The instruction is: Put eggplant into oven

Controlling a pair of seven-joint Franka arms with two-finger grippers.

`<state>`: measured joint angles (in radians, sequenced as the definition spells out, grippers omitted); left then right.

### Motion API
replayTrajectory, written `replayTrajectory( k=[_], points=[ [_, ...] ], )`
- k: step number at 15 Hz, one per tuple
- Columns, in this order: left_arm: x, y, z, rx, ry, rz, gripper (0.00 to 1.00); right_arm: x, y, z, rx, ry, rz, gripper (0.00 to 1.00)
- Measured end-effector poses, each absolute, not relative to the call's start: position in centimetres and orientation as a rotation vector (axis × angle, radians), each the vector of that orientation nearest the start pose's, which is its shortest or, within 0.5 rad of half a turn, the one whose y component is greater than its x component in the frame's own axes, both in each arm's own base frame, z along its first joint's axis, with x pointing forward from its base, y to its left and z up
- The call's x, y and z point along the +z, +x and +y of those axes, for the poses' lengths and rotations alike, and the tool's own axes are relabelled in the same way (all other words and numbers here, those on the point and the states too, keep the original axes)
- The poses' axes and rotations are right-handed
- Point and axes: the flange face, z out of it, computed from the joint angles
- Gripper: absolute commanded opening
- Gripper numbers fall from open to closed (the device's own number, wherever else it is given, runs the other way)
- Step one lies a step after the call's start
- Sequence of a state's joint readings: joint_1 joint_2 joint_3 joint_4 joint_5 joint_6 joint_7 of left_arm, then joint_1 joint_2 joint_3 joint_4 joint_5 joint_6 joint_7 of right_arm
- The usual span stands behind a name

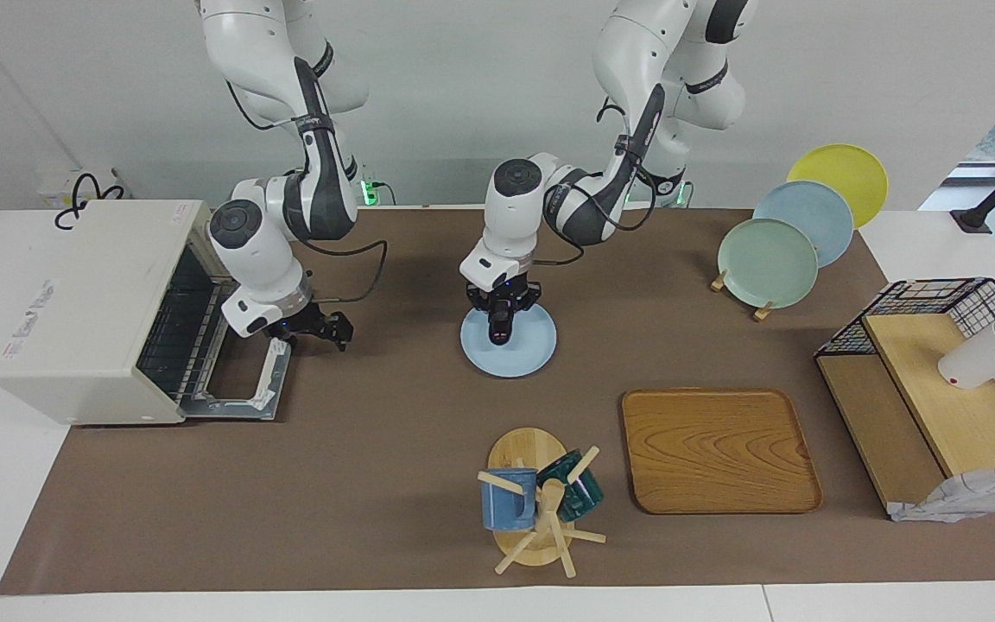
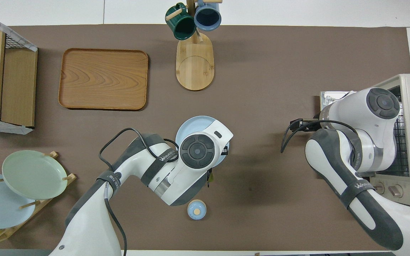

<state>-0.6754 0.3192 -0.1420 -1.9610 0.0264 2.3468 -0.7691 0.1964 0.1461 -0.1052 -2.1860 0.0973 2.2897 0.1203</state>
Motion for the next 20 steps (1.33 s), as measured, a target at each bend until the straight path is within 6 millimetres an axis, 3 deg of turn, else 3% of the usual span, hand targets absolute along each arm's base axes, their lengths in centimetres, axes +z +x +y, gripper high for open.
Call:
replayTrajectory(
  k=[2, 5, 7, 10, 13, 16, 18, 20],
  points=[
    [32.1, 42.8, -44.6, -0.053, -3.206, 0.085, 1.0, 31.8, 54.3, 5.9, 0.076, -3.087, 0.123, 1.0],
    [32.5, 43.6, -43.9, -0.068, -3.209, 0.061, 1.0, 31.8, 54.1, 6.5, 0.082, -3.088, 0.106, 1.0],
    [33.9, 45.0, -42.6, -0.086, -3.211, 0.044, 1.0, 31.8, 54.2, 6.5, 0.082, -3.088, 0.108, 1.0],
    [38.8, 48.5, -38.7, -0.076, -3.187, 0.024, 1.0, 31.9, 54.2, 6.8, 0.079, -3.088, 0.089, 1.0],
    [44.1, 51.6, -34.9, -0.062, -3.168, -0.006, 1.0, 32.4, 54.1, 9.2, 0.099, -3.09, 0.014, 1.0],
    [48.2, 54.2, -30.6, -0.036, -3.151, -0.007, 1.0, 36.1, 54.7, 14.7, 0.13, -3.091, 0.006, 1.0],
    [50.7, 56.2, -25.8, -0.03, -3.143, 0.021, 1.0, 39.3, 54.7, 20.8, 0.097, -3.09, 0.025, 1.0],
    [53.2, 57.3, -20.5, -0.043, -3.139, 0.043, 1.0, 41.6, 53.7, 28.2, 0.035, -3.09, 0.038, 1.0]
  ],
)
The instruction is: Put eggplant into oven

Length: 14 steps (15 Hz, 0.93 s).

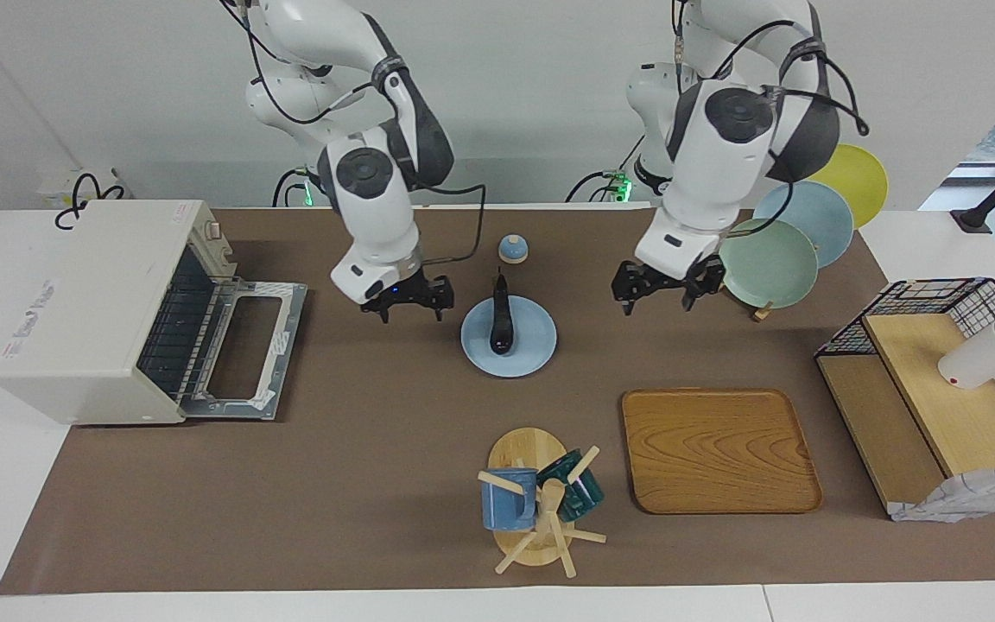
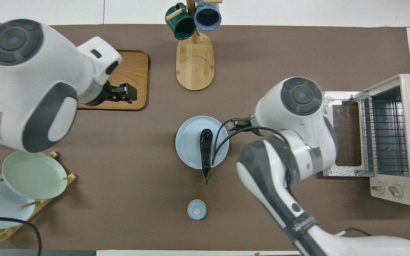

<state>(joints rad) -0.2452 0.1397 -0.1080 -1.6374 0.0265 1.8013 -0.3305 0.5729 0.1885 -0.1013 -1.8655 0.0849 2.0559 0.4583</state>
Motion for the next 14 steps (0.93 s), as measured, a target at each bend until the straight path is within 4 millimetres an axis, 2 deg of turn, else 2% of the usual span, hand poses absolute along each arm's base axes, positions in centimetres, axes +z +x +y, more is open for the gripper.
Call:
replayTrajectory(
  k=[2, 3, 4, 6, 9, 11, 14],
  points=[
    [55.3, 57.5, -16.4, -0.06, -3.135, 0.05, 1.0, 43.0, 53.1, 35.9, 0.015, -3.121, 0.097, 1.0],
    [56.2, 57.3, -15.0, -0.066, -3.134, 0.045, 1.0, 42.7, 53.1, 39.4, 0.007, -3.137, 0.114, 1.0],
    [57.0, 57.1, -14.0, -0.071, -3.132, 0.037, 1.0, 41.7, 53.0, 42.3, -0.006, -3.152, 0.113, 1.0],
    [58.4, 56.2, -13.3, -0.069, -3.128, 0.031, 1.0, 38.9, 52.9, 46.2, -0.05, -3.154, 0.123, 1.0],
    [60.1, 54.6, -13.1, -0.04, -3.12, 0.034, 1.0, 35.2, 51.6, 48.6, -0.094, -3.13, 0.127, 1.0],
    [61.4, 53.4, -12.9, -0.026, -3.115, 0.033, 1.0, 33.5, 50.5, 49.0, -0.118, -3.114, 0.108, 1.0],
    [63.3, 51.6, -12.6, -0.021, -3.109, 0.031, 1.0, 32.2, 49.4, 48.8, -0.124, -3.108, 0.093, 1.0]
  ],
)
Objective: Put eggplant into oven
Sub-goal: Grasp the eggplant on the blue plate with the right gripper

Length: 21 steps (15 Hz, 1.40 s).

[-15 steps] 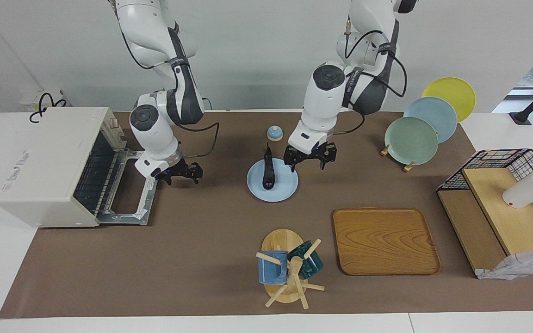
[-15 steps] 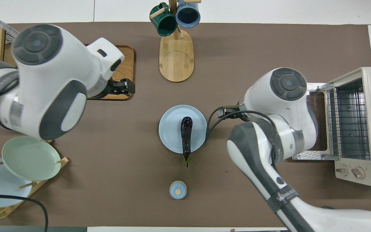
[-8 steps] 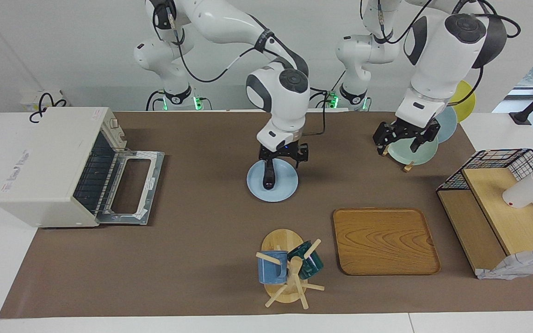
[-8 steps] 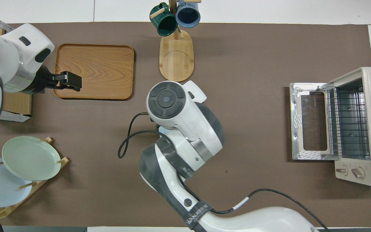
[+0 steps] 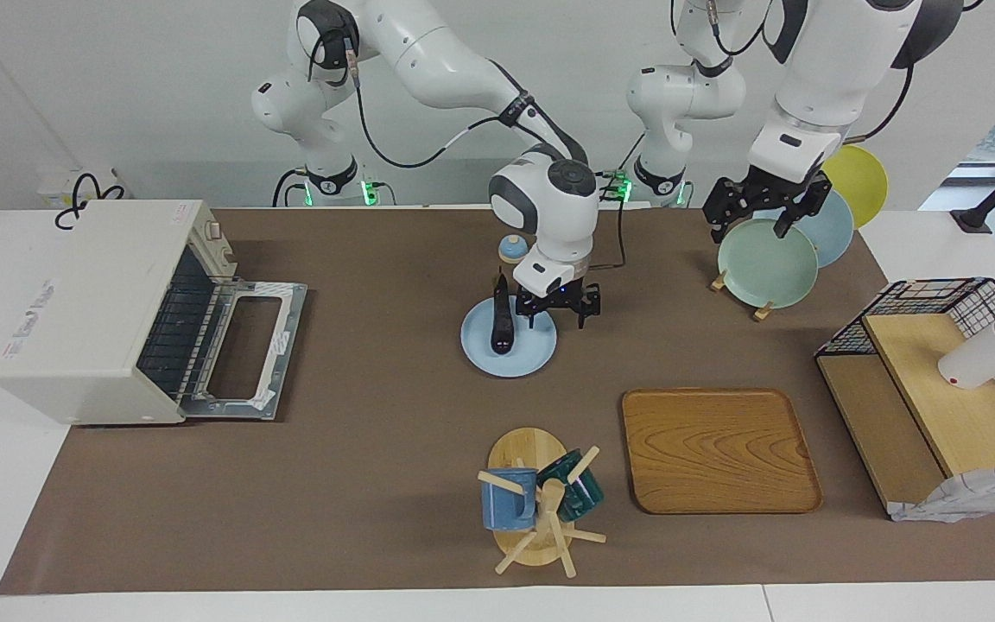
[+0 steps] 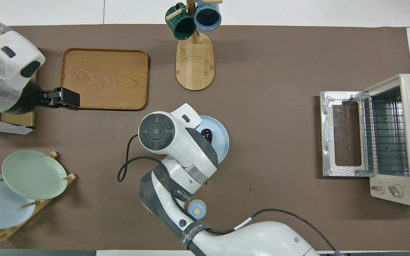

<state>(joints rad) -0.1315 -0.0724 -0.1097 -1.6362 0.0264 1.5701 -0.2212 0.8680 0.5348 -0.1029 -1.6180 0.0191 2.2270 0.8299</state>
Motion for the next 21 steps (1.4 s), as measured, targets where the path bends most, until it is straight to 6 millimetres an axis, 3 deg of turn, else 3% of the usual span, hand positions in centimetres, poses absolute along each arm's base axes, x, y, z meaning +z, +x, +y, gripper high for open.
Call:
replayTrajectory(
  k=[3, 7, 17, 19, 21],
  points=[
    [64.4, 50.3, -12.3, -0.002, -3.103, 0.026, 1.0, 31.4, 48.2, 48.6, -0.146, -3.089, 0.075, 0.86],
    [64.4, 50.0, -11.7, 0.027, -3.099, 0.01, 1.0, 30.4, 46.9, 48.4, -0.143, -3.09, 0.057, 0.68],
    [63.5, 50.7, -11.2, 0.091, -3.121, -0.015, 1.0, 29.6, 46.4, 47.7, -0.146, -3.087, 0.06, 0.63],
    [63.3, 51.6, -10.9, 0.097, -3.123, -0.023, 1.0, 29.1, 46.2, 47.5, -0.153, -3.082, 0.06, 0.49],
    [63.1, 52.2, -10.3, 0.098, -3.125, -0.008, 1.0, 29.1, 46.2, 47.4, -0.157, -3.08, 0.06, 0.13]
  ],
)
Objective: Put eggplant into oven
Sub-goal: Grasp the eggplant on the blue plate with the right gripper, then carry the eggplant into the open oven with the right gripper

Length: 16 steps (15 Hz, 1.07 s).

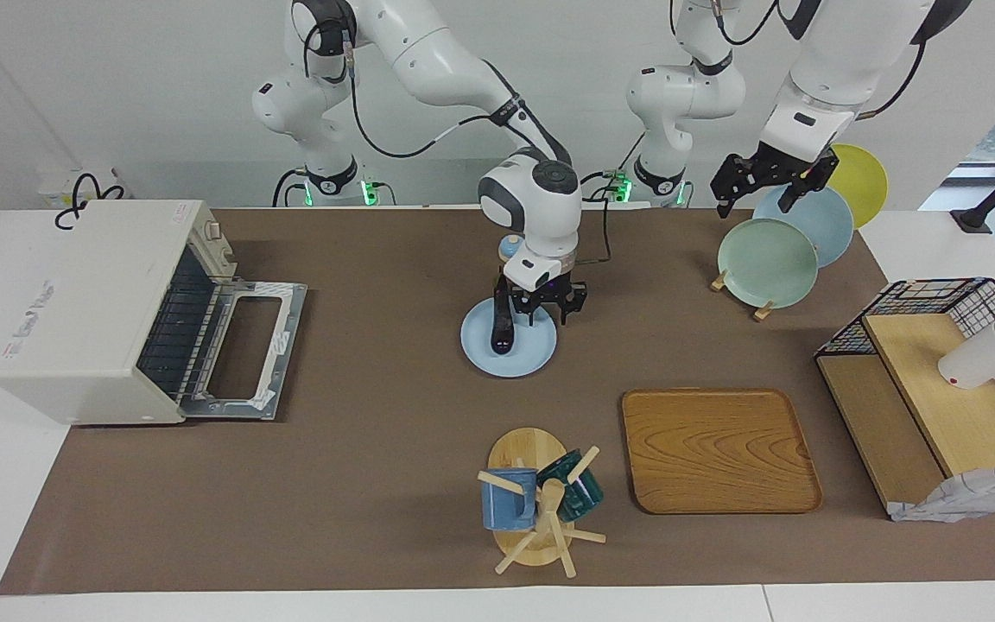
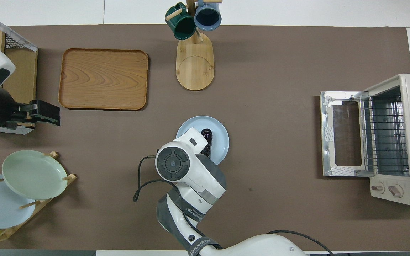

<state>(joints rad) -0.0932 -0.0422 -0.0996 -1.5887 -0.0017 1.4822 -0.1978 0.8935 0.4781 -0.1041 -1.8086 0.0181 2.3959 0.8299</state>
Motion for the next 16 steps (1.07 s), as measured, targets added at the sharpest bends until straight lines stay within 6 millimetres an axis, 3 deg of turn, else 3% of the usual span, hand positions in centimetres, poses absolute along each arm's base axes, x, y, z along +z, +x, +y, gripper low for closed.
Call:
replayTrajectory(
  k=[1, 6, 9, 13, 16],
  points=[
    [63.1, 52.3, -9.9, 0.1, -3.126, -0.002, 1.0, 29.2, 46.2, 47.4, -0.16, -3.078, 0.06, 0.0],
    [63.0, 52.6, -9.1, 0.099, -3.127, 0.019, 1.0, 29.9, 46.1, 47.2, -0.149, -3.089, 0.056, 0.0],
    [62.7, 52.3, -9.2, 0.135, -3.122, 0.022, 1.0, 30.3, 45.9, 46.6, -0.147, -3.198, -0.061, 0.0],
    [62.6, 52.1, -9.0, 0.172, -3.12, 0.018, 1.0, 32.2, 46.7, 45.2, -0.076, -3.347, -0.167, 0.0],
    [62.6, 52.1, -8.8, 0.183, -3.147, 0.005, 1.0, 32.5, 47.8, 42.8, -0.015, -3.431, -0.204, 0.0]
  ],
)
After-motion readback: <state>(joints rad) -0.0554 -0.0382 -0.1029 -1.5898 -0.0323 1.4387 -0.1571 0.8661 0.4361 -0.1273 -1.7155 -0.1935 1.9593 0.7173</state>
